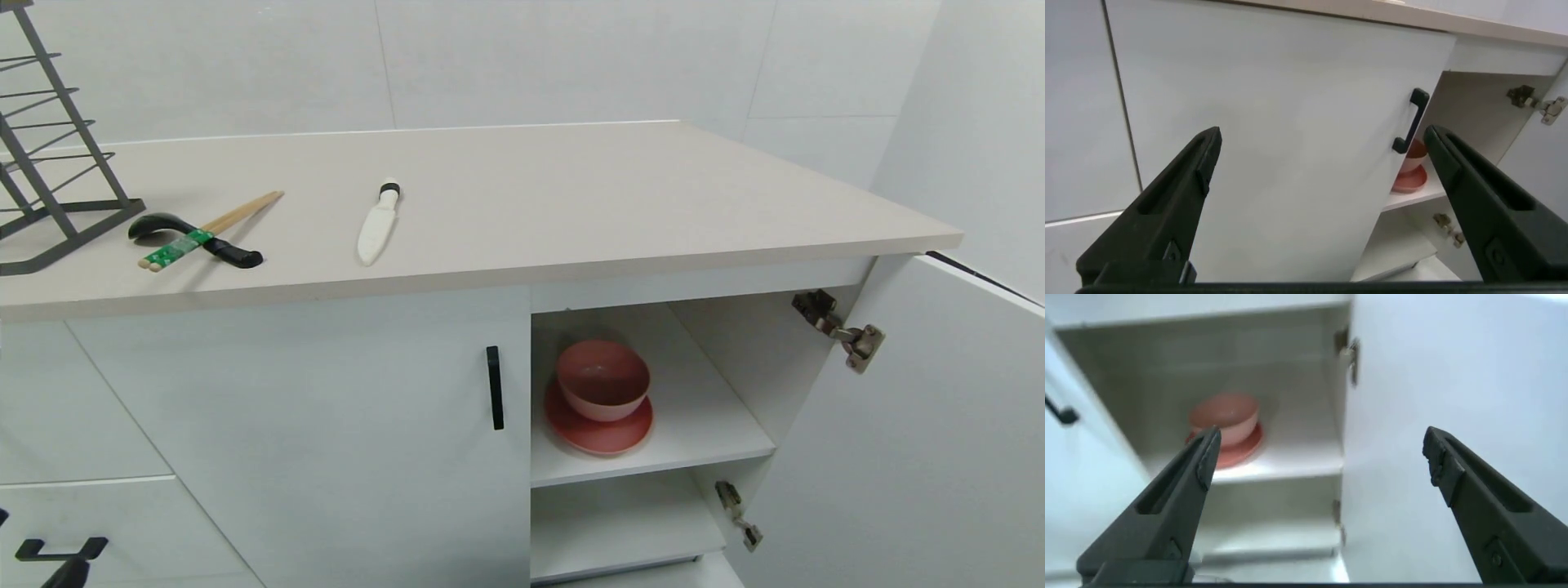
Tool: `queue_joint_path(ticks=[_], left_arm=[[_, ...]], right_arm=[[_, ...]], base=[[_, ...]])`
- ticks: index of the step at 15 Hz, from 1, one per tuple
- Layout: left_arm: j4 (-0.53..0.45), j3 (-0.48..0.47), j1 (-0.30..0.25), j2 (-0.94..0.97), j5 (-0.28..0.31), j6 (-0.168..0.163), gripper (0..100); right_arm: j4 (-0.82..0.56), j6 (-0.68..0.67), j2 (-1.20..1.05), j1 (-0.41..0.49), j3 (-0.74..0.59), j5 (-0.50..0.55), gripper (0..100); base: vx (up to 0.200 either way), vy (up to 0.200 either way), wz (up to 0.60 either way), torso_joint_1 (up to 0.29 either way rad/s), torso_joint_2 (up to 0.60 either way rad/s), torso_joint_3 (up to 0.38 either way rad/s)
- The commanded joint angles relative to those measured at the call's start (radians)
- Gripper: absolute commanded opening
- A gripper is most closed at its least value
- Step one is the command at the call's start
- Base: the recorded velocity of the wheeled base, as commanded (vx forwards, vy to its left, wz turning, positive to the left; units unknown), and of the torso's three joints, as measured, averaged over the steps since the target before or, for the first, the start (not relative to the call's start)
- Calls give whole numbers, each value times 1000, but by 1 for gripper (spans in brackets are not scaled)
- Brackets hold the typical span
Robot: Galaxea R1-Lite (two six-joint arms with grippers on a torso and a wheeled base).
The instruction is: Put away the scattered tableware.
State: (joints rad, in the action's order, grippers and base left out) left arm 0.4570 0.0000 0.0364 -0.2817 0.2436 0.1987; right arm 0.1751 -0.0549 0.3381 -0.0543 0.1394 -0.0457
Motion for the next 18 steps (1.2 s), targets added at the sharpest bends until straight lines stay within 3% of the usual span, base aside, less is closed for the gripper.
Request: queue_joint_path(ticks=[1,4,6,8,12,14,15,16,17,18], left_arm=[[-12,0,-7,27,-1,1,100],[-55,0,-20,72,0,1,100],[-115,0,-47,133,0,-2,100],[-144,0,-79,196,0,-4,100],[-195,0,-84,207,-14,-59,100],[-264,0,-84,207,-38,-140,100],[-322,0,-84,207,-127,-188,100],[-382,0,-84,207,-227,-274,100],[-400,0,-84,207,-231,-286,100],[-402,0,-84,207,-230,-265,100]], right_arm=[[-22,-3,-156,47,0,-6,100],[-37,0,-240,44,-55,-11,100],[-88,78,-333,54,-139,-29,100],[-197,79,-335,54,-136,-3,100],[-180,69,-335,54,-138,7,100],[-181,55,-333,54,-138,10,100],[-181,55,-333,54,-138,10,100],[-181,55,-335,54,-138,10,100],[-181,55,-333,54,-138,10,100],[-181,55,-333,54,-138,10,100]], base=[[0,0,0,0,0,0],[0,0,0,0,0,0],[0,0,0,0,0,0],[0,0,0,0,0,0],[0,0,0,0,0,0],[0,0,0,0,0,0],[0,0,0,0,0,0],[0,0,0,0,0,0],[0,0,0,0,0,0],[0,0,0,0,0,0]])
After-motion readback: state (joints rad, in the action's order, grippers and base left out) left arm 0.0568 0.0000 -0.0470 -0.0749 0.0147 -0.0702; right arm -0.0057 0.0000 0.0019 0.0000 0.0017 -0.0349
